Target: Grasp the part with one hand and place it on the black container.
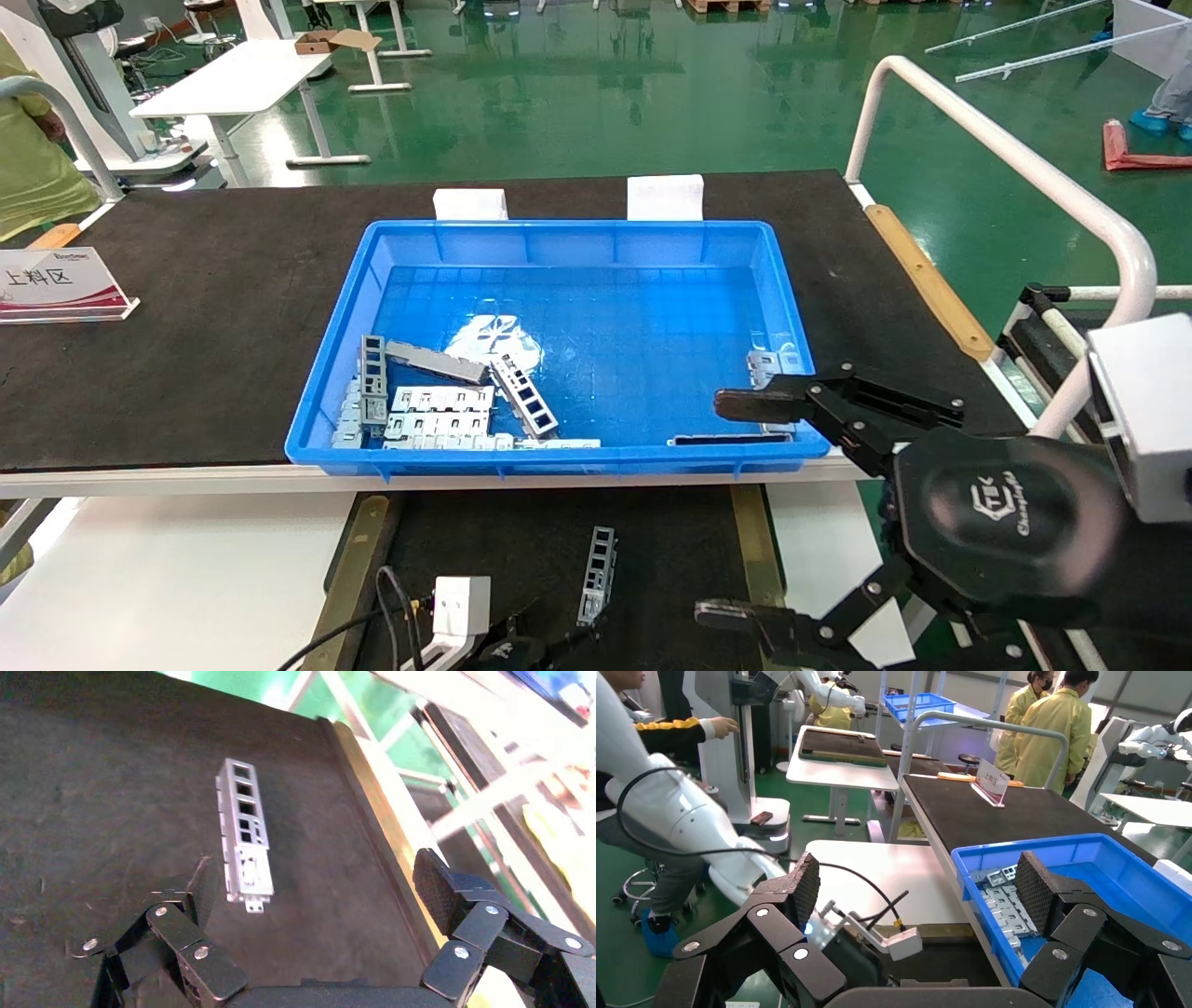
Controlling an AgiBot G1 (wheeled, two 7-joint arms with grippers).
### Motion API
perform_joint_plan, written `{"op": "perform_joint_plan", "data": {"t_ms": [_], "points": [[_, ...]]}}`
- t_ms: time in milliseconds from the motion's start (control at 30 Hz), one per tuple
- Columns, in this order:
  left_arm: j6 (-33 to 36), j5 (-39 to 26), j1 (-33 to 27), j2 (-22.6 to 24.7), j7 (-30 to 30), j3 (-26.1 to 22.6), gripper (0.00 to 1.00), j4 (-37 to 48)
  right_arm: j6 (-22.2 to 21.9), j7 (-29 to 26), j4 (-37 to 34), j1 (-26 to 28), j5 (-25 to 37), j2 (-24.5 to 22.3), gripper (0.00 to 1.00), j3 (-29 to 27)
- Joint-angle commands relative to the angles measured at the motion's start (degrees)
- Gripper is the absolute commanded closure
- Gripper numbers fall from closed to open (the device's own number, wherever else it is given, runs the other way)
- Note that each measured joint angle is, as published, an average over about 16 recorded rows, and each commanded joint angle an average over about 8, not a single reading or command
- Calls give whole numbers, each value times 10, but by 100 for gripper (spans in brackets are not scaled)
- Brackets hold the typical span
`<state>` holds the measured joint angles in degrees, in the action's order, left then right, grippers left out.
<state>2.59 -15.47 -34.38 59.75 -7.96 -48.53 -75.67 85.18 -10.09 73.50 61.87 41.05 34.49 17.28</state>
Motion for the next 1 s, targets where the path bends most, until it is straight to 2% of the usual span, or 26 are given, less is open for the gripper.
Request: {"op": "perform_joint_plan", "data": {"t_ms": [33, 533, 1000], "points": [[19, 1, -6, -21, 1, -15, 0, -2, 0, 0, 0, 0, 0, 0, 0, 0], [179, -13, -97, -161, 62, -114, 0, -12, 0, 0, 0, 0, 0, 0, 0, 0], [274, -40, -152, -236, 84, -139, 0, -15, 0, 0, 0, 0, -1, 0, 0, 1]]}}
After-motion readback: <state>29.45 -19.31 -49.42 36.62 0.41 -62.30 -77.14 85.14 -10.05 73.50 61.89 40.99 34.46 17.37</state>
